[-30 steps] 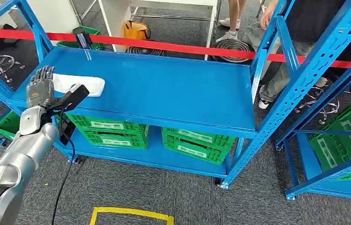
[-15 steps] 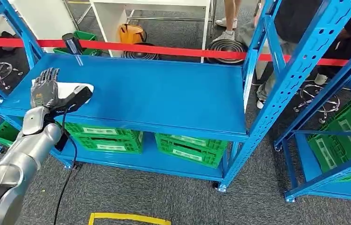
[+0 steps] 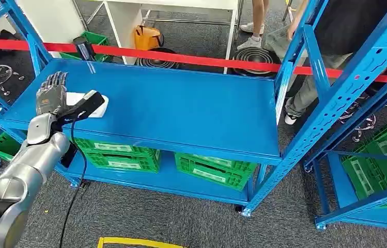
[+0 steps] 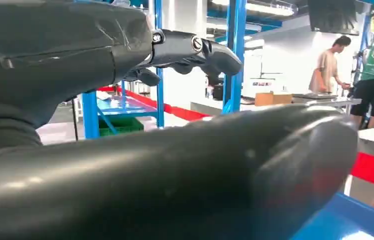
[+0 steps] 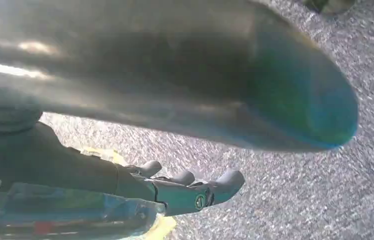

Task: Take the parts from the cabinet and place them on the table.

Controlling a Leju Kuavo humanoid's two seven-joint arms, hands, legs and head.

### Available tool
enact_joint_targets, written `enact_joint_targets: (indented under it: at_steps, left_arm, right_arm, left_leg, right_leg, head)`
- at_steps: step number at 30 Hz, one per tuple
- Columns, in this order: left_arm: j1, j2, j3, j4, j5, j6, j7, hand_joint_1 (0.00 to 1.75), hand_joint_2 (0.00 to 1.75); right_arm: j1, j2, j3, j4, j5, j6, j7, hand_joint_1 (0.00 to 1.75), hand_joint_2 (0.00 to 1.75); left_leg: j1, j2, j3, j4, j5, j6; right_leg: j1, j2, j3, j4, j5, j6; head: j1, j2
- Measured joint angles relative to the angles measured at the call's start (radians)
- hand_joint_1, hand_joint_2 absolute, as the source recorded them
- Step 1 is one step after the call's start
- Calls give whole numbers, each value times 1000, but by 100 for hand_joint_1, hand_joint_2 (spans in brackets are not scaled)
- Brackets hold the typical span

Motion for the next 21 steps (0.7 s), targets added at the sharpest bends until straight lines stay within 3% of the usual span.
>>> enact_joint_targets:
  at_steps: [1, 3, 5, 6, 7, 9, 10, 11, 12, 13, 15, 16, 17, 18, 21]
  left_arm:
    - [0, 1, 0, 0, 3, -1, 7, 0, 0]
    - [0, 5, 0, 3, 13, -4, 23, 0, 0]
    - [1, 7, 1, 6, 19, -4, 31, 0, 0]
    - [1, 11, 1, 6, 19, -4, 34, 0, 0]
    - [1, 13, 1, 6, 19, -5, 39, 0, 0]
    - [1, 16, 2, 9, 18, -5, 61, 0, 0]
    - [6, 18, 3, 13, 18, -6, 74, 0, 0]
    - [11, 18, 4, 15, 17, -8, 84, 0, 0]
    - [17, 21, 6, 18, 16, -10, 93, 0, 0]
    - [19, 22, 6, 21, 16, -10, 97, 0, 0]
    - [17, 29, 8, 22, 16, -10, 101, 0, 0]
    - [15, 32, 9, 22, 16, -10, 104, 0, 0]
    - [14, 35, 11, 23, 15, -11, 106, 0, 0]
    - [13, 37, 11, 23, 13, -11, 108, 0, 0]
    - [12, 40, 15, 24, 7, -18, 116, 0, 0]
  right_arm:
    - [0, 1, 0, 1, 0, 0, -2, 0, 0]
    - [-2, 1, 0, 3, -2, 0, -2, 0, 0]
    - [0, 1, 1, 4, -2, 0, -3, 0, 0]
    - [-1, 1, 1, 4, -2, 0, -4, 0, 0]
    - [-1, 0, 1, 5, -2, 0, -4, 0, 0]
    - [-3, 0, 1, 5, -3, 0, -4, 0, 0]
    - [-4, 0, 1, 5, -3, 0, -4, 0, 0]
    - [-4, 1, 1, 6, -3, 0, -4, 0, 0]
    - [-4, 2, 1, 6, -3, 0, -4, 0, 0]
    - [-3, 2, 1, 7, -3, 0, -4, 0, 0]
    - [-4, 2, 1, 8, -4, -1, -4, 0, 0]
    - [-4, 3, 1, 8, -5, -1, -4, 0, 0]
    - [-6, 7, 1, 8, -6, -1, -4, 0, 0]
    - [-5, 5, 1, 8, -6, -3, -4, 0, 0]
    - [-3, 6, 3, 8, -6, -4, -3, 0, 0]
  left_leg:
    - [-3, 0, -4, 12, -10, -9]
    - [-8, 0, -10, 23, -23, -20]
    - [-2, 1, -6, 23, -27, -26]
    - [3, 1, -8, 26, -35, -31]
    - [4, 2, -17, 51, -50, -37]
    - [6, 2, -81, 182, -110, -46]
    - [6, 2, -139, 285, -146, -50]
    - [6, 2, -173, 338, -156, -51]
    - [6, 2, -192, 352, -142, -49]
    - [6, 2, -183, 314, -107, -45]
    - [5, 2, -111, 141, -1, -30]
    - [0, 2, -75, 59, 33, -16]
    - [-6, 4, -58, 49, 18, -9]
    - [-10, 3, -57, 39, 16, -6]
    - [-11, 3, -47, 20, 21, 5]
  right_leg:
    - [-2, -7, 21, -55, 13, -2]
    - [5, -1, 28, -47, 6, -30]
    - [9, 1, 29, -47, 2, -43]
    - [-1, 1, 36, -49, 2, -50]
    - [0, 3, 40, -49, -1, -54]
    - [2, 3, 48, -49, -7, -62]
    - [3, 4, 50, -49, -10, -67]
    - [5, 4, 53, -49, -12, -70]
    - [6, 6, 57, -49, -15, -73]
    - [8, 8, 62, -49, -19, -71]
    - [13, 11, 76, -49, -27, -70]
    - [12, 12, 79, -51, -30, -68]
    - [23, 13, 77, -50, -32, -64]
    - [16, 13, 73, -50, -32, -62]
    - [20, 11, 79, -60, -32, -43]
  head:
    - [1, 0]
    - [-2, 0]
    - [-1, 0]
    - [-2, 0]
    - [-2, 0]
    - [-3, 0]
    - [-3, 0]
    - [-3, 0]
    - [-3, 0]
    - [-3, 0]
    - [-3, 0]
    - [-3, 0]
    - [0, 0]
    - [-3, 0]
    - [-2, 0]
